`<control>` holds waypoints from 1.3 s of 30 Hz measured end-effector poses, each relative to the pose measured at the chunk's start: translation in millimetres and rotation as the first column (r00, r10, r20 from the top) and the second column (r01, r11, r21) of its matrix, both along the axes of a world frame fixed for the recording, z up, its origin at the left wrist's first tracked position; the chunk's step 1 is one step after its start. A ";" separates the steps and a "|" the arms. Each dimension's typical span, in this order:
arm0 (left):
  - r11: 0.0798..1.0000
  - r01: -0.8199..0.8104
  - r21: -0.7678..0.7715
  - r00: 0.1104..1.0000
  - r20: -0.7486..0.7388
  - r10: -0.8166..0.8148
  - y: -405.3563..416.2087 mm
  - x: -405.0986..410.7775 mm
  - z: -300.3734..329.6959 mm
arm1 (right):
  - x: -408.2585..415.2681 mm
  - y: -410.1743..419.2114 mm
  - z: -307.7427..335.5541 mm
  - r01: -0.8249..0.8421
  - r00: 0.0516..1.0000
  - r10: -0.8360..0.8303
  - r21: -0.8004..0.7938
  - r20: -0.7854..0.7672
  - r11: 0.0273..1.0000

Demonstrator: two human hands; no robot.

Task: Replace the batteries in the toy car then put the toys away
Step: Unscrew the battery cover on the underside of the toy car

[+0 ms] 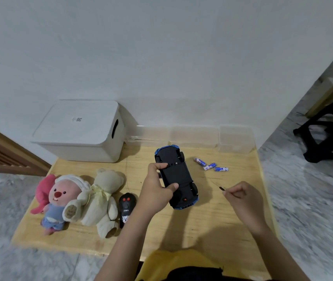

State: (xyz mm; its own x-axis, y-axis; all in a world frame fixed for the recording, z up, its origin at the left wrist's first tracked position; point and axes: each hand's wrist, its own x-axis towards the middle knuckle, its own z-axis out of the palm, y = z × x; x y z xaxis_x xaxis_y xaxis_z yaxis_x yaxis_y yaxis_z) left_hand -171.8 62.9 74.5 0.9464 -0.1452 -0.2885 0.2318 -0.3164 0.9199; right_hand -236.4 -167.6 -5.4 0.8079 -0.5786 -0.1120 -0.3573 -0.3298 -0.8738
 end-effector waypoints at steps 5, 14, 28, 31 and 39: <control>0.999 0.026 0.023 1.000 -0.016 -0.026 3.3 -8.4 -6.1 | -3.8 -2.6 -40.4 -0.035 0.997 0.029 -0.084 -0.074 0.996; 0.997 0.062 0.039 0.998 -0.025 -0.061 7.2 -14.8 -15.1 | -6.9 -2.5 -71.2 -0.131 0.990 0.114 -0.230 -0.086 0.964; 0.996 0.094 0.010 0.995 -0.018 -0.093 7.8 -17.3 -15.9 | 9.6 21.1 3.8 -0.116 0.993 0.113 0.073 0.044 0.991; 0.996 0.092 0.002 0.996 -0.003 -0.092 6.4 -16.8 -14.0 | 18.9 41.2 34.6 -0.218 0.953 0.181 0.137 0.243 0.966; 0.996 0.080 -0.034 0.996 0.037 -0.079 -1.0 -8.5 -9.8 | 47.9 55.8 53.3 -0.475 0.861 0.463 0.009 0.210 0.880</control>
State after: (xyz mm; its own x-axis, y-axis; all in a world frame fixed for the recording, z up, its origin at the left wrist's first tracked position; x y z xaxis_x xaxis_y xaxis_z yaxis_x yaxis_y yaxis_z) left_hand -180.3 61.9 64.6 0.9411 -0.2303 -0.2477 0.1737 -0.2993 0.9382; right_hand -188.5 -111.8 47.9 0.9908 -0.1233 0.0553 0.0070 -0.3617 -0.9323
